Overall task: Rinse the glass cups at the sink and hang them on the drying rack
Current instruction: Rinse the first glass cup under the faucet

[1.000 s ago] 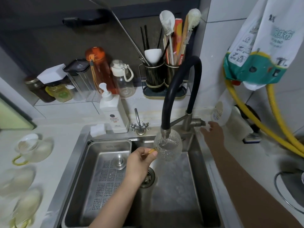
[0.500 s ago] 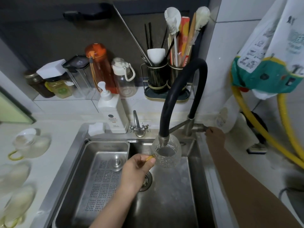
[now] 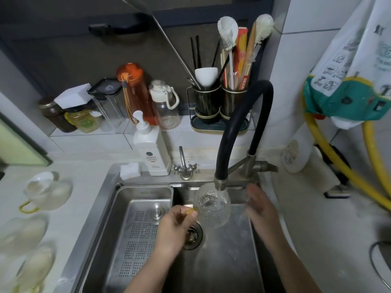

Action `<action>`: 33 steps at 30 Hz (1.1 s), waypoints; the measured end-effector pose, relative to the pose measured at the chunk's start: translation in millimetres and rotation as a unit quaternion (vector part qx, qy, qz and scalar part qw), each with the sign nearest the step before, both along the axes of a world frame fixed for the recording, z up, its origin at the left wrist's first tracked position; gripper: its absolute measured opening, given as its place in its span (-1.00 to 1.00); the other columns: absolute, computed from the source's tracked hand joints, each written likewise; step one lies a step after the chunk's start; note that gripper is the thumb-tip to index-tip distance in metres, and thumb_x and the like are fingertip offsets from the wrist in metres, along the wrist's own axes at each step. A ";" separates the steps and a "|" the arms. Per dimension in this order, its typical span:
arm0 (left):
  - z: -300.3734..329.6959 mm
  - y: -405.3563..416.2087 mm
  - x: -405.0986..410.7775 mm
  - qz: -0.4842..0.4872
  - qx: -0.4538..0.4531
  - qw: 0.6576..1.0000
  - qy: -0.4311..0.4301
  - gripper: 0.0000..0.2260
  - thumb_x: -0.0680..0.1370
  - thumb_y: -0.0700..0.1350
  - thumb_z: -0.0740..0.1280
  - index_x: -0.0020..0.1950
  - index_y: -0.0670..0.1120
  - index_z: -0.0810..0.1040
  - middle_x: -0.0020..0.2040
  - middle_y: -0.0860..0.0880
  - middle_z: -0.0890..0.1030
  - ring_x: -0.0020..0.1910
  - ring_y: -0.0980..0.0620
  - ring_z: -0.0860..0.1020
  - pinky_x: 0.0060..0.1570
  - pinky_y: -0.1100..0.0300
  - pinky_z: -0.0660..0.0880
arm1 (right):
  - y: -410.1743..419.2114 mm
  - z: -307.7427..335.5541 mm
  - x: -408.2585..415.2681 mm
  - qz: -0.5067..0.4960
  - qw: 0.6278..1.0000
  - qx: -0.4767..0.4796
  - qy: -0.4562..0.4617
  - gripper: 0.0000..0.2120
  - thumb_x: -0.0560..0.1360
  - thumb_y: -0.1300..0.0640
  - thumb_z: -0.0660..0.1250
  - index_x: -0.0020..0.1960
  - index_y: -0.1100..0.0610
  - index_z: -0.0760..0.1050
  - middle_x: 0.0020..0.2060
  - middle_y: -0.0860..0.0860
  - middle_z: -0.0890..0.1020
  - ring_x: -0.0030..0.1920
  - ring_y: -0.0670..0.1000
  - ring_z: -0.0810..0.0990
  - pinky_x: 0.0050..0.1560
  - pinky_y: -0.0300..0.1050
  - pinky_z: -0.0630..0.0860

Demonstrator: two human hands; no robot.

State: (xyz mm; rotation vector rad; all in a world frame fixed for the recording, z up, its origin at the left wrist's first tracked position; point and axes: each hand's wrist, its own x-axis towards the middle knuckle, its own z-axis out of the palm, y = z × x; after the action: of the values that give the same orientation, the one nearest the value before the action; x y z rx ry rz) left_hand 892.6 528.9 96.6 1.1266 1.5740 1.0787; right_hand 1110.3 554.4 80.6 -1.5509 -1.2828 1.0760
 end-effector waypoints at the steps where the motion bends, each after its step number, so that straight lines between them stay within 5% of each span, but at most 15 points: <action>1: 0.3 -1.1 -4.7 -0.008 0.000 1.000 0.001 -0.95 0.49 -0.25 0.39 -0.17 -0.15 0.58 -0.26 -0.06 0.65 -0.24 0.05 0.57 -0.21 0.39 0.47 | -11.7 1.9 -9.6 0.070 0.996 -0.030 0.037 -0.36 0.45 0.17 0.40 0.43 -0.13 0.23 0.34 -0.16 0.38 0.28 -0.12 0.41 0.21 -0.16 0.39; 3: 0.8 -2.6 -13.0 -0.039 0.000 0.999 0.005 -0.97 0.52 -0.25 0.36 -0.12 -0.19 0.57 -0.21 -0.15 0.63 -0.22 0.02 0.55 -0.20 0.35 0.47 | -21.9 2.8 -25.1 0.177 0.980 -0.075 0.045 -0.14 0.32 -0.07 0.49 0.45 -0.29 0.05 0.39 -0.28 0.23 0.35 -0.19 0.29 0.36 -0.07 0.28; 5: 0.3 -1.8 -15.9 -0.081 0.007 0.996 0.022 -0.96 0.53 -0.24 0.35 -0.11 -0.13 0.57 -0.18 -0.12 0.64 -0.18 0.02 0.57 -0.09 0.26 0.49 | -22.4 7.4 -34.0 0.191 0.977 -0.088 0.031 -0.05 0.23 -0.11 0.54 0.43 -0.33 0.03 0.38 -0.25 0.27 0.34 -0.19 0.35 0.38 -0.05 0.31; 9: -5.7 -1.8 -8.9 -0.143 0.013 0.988 0.059 -0.88 0.53 -0.19 0.35 -0.13 0.03 0.55 -0.20 0.05 0.60 -0.17 0.08 0.55 0.00 0.12 0.47 | -35.5 12.4 -33.6 0.146 0.988 -0.052 0.001 -0.22 0.29 0.15 0.56 0.35 -0.19 0.22 0.24 -0.25 0.42 0.18 -0.36 0.45 0.09 -0.45 0.44; 15: -4.2 -4.4 -30.9 -0.127 0.029 0.991 0.033 -0.78 0.52 -0.25 0.36 -0.04 0.10 0.57 -0.07 0.08 0.66 -0.04 0.10 0.62 0.03 0.38 0.49 | -45.1 42.8 -60.8 0.148 0.989 -0.005 0.028 -0.47 0.32 0.48 0.44 0.16 0.09 0.41 -0.10 -0.13 0.61 -0.14 -0.38 0.59 -0.21 -0.55 0.45; 18: 10.1 14.5 -20.5 -0.142 0.054 0.988 0.036 -0.76 0.52 -0.21 0.37 -0.05 0.16 0.54 -0.06 0.11 0.64 -0.03 0.12 0.60 0.04 0.38 0.49 | -21.1 43.6 -53.3 0.112 0.993 0.008 0.041 -0.58 0.35 0.38 0.46 0.15 0.15 0.46 -0.09 -0.08 0.61 -0.12 -0.30 0.61 -0.19 -0.46 0.49; 20: 12.2 19.1 -8.1 -0.177 0.051 0.982 0.033 -0.76 0.51 -0.19 0.38 -0.02 0.19 0.53 -0.03 0.09 0.64 0.00 0.12 0.60 0.09 0.27 0.51 | -18.7 34.7 -45.5 0.087 0.996 0.003 0.032 -0.71 0.38 0.26 0.47 0.07 0.20 0.50 -0.09 0.08 0.61 -0.10 -0.15 0.63 -0.09 -0.22 0.54; 22: 8.5 15.7 -5.4 -0.189 0.058 0.980 0.035 -0.75 0.50 -0.18 0.40 0.01 0.18 0.53 0.00 0.07 0.64 -0.01 0.14 0.60 0.10 0.24 0.51 | -22.8 19.4 -44.0 0.069 0.997 -0.012 0.036 -0.71 0.40 0.27 0.45 0.08 0.12 0.46 -0.07 0.00 0.58 -0.04 -0.19 0.60 -0.01 -0.21 0.47; 25: 2.7 13.8 -15.2 -0.173 0.044 0.984 0.008 -0.75 0.49 -0.22 0.40 -0.01 0.14 0.55 -0.03 0.08 0.65 -0.03 0.15 0.60 0.09 0.24 0.53 | -28.3 27.3 -52.5 0.058 0.998 -0.001 0.013 -0.41 0.19 0.03 0.61 0.12 0.11 0.44 -0.09 -0.06 0.58 0.04 -0.21 0.60 -0.01 -0.37 0.49; 29: 4.1 24.8 -8.5 -0.167 0.047 0.985 0.020 -0.75 0.51 -0.18 0.38 0.06 0.16 0.54 0.07 0.02 0.62 0.06 0.10 0.58 0.17 0.15 0.52 | -24.0 38.3 -53.8 0.071 0.997 0.014 0.017 -0.64 0.35 0.26 0.50 0.05 -0.02 0.49 -0.08 -0.13 0.64 -0.08 -0.30 0.59 -0.04 -0.28 0.48; 33: -0.8 14.5 -2.0 -0.201 0.057 0.976 0.057 -0.72 0.49 -0.13 0.41 0.11 0.19 0.52 0.04 0.05 0.59 -0.04 0.27 0.54 0.01 0.43 0.43 | -39.4 25.5 -45.3 0.047 0.999 -0.001 -0.006 -0.36 0.37 0.16 0.50 0.17 -0.35 0.23 0.07 -0.33 0.45 0.03 -0.43 0.44 0.12 -0.40 0.38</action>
State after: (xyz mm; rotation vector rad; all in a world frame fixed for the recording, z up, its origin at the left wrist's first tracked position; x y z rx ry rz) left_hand 890.6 543.4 95.8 1.5302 1.3027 0.8522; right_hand 1065.0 515.0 106.1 -1.5141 -1.3748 1.1281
